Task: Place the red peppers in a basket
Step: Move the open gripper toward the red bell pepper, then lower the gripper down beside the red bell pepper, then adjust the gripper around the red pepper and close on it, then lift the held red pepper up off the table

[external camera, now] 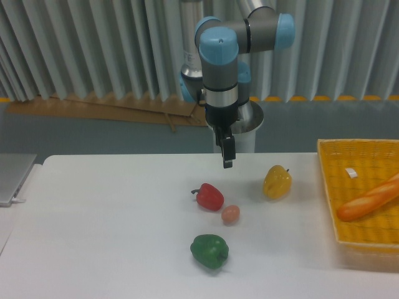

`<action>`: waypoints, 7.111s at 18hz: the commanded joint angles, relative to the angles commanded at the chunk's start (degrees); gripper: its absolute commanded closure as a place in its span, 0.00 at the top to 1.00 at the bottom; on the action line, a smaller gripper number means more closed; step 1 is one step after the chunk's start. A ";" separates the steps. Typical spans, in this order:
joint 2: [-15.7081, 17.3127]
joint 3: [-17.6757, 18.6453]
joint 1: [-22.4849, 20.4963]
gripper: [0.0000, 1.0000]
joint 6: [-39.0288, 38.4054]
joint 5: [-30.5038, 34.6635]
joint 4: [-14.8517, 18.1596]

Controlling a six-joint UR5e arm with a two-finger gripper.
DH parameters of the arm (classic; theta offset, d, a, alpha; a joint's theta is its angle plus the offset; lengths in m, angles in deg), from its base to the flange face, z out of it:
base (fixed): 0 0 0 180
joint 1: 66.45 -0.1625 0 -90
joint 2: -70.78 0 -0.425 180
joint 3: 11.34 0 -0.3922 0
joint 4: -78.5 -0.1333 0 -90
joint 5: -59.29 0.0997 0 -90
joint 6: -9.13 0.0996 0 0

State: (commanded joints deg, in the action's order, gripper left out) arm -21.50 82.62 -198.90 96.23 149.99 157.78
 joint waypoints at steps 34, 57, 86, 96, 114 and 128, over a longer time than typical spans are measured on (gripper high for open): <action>-10.47 4.04 7.02 1.00 -1.14 -2.81 -7.40; -13.71 7.19 5.89 1.00 23.21 13.17 -8.26; -13.19 10.90 10.28 0.66 12.66 11.34 -10.46; -12.84 10.64 9.06 0.34 11.51 11.60 -10.29; -0.18 9.05 -3.24 0.34 10.81 0.19 -4.23; 3.34 5.36 -20.03 0.34 29.78 -2.46 5.36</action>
State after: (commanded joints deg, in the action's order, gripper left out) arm -18.16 87.98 -218.92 126.01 147.53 163.14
